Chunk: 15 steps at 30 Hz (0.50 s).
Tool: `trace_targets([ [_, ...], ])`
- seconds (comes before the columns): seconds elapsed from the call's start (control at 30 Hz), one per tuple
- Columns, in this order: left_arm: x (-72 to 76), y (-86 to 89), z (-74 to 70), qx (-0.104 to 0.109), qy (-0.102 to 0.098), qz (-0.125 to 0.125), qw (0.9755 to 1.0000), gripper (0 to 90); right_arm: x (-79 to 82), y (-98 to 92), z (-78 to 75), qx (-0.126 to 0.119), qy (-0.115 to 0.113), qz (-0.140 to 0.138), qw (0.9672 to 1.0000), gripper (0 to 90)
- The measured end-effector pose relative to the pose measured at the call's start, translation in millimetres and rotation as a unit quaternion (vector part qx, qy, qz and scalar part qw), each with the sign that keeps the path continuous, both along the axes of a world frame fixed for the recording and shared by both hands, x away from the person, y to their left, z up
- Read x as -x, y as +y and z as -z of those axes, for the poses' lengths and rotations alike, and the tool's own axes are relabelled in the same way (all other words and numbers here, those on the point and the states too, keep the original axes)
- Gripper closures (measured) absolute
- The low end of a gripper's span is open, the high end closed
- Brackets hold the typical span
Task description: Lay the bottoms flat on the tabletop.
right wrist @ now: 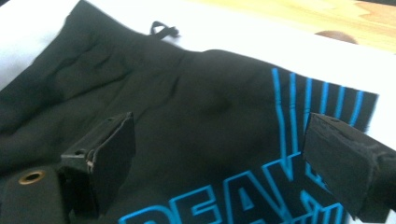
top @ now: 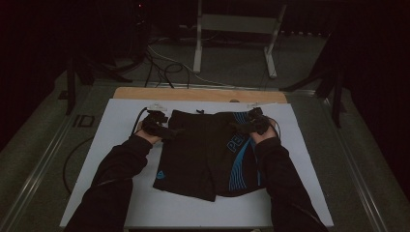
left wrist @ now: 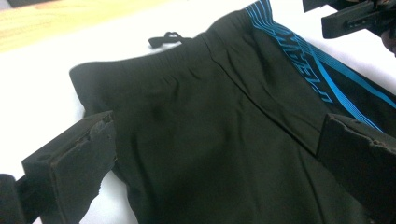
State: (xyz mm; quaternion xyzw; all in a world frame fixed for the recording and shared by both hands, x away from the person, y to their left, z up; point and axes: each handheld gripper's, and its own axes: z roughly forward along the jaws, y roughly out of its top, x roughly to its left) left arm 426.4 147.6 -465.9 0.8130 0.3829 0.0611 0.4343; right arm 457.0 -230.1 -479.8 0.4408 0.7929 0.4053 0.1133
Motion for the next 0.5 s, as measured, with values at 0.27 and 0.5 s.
trace_targets([
  [0.27, 15.7, 7.0, -1.3, 0.006, 0.003, 0.013, 0.9999, 0.0, 19.8, 0.0, -4.1, -0.004, -0.004, -0.035, 0.9994, 10.0],
  [0.5, 35.8, 11.2, -1.0, 0.014, 0.004, 0.032, 0.9994, 0.0, 45.8, 4.6, -5.5, -0.013, -0.019, -0.065, 0.9976, 10.1],
])
